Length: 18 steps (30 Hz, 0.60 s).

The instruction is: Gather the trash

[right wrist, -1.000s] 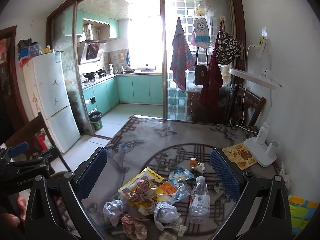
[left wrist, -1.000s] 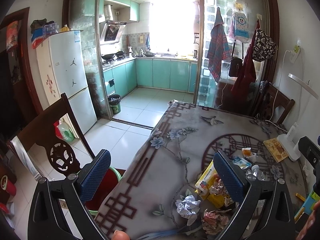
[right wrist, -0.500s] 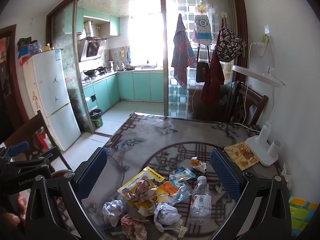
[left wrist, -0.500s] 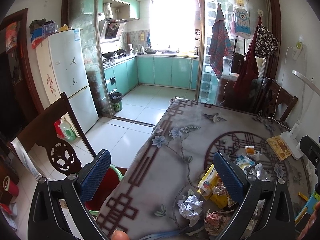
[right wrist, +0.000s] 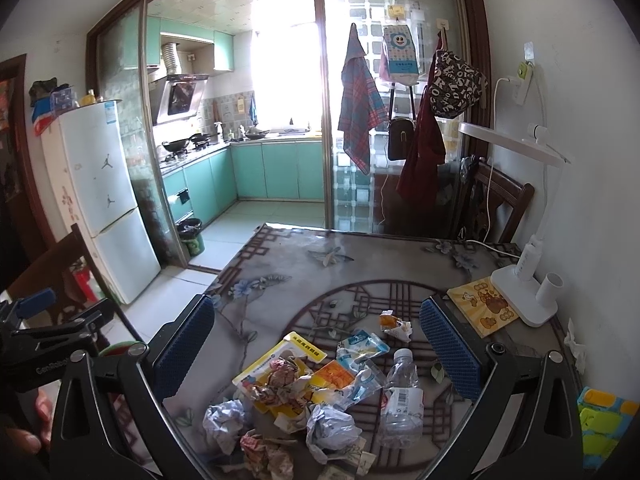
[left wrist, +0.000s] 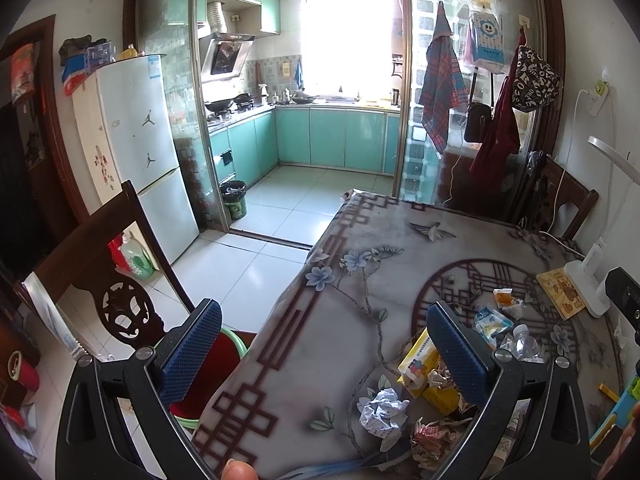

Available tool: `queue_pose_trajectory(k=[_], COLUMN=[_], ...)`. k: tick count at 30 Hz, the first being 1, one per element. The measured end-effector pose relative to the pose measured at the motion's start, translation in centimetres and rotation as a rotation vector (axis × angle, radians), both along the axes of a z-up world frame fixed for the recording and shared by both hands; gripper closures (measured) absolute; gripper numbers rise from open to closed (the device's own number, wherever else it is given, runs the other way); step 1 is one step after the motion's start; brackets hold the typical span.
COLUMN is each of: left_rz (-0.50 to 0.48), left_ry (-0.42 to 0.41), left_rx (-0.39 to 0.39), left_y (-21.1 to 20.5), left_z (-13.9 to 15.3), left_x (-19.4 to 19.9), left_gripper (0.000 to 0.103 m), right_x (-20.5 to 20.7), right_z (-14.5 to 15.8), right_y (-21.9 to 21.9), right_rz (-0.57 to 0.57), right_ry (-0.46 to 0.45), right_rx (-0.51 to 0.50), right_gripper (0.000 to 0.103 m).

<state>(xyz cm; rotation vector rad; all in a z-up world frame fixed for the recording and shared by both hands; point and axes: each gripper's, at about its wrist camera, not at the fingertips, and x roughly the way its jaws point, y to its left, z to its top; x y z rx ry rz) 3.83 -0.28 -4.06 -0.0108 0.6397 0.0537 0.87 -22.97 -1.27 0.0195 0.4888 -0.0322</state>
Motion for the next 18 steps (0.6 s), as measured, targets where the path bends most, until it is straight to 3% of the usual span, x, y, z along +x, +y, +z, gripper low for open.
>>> queue_pose_trajectory(k=[18], left_rz=[0.006], left_ry=[0.006], left_rx=[-0.007], left_y=[-0.19], left_z=[0.23], left_x=[0.07], left_gripper=[0.000], right_x=[-0.07], right_z=[0.16], right_y=[-0.75], right_rz=[-0.001], right_ry=[0.000], right_rx=[0.016], right_gripper=[0.000])
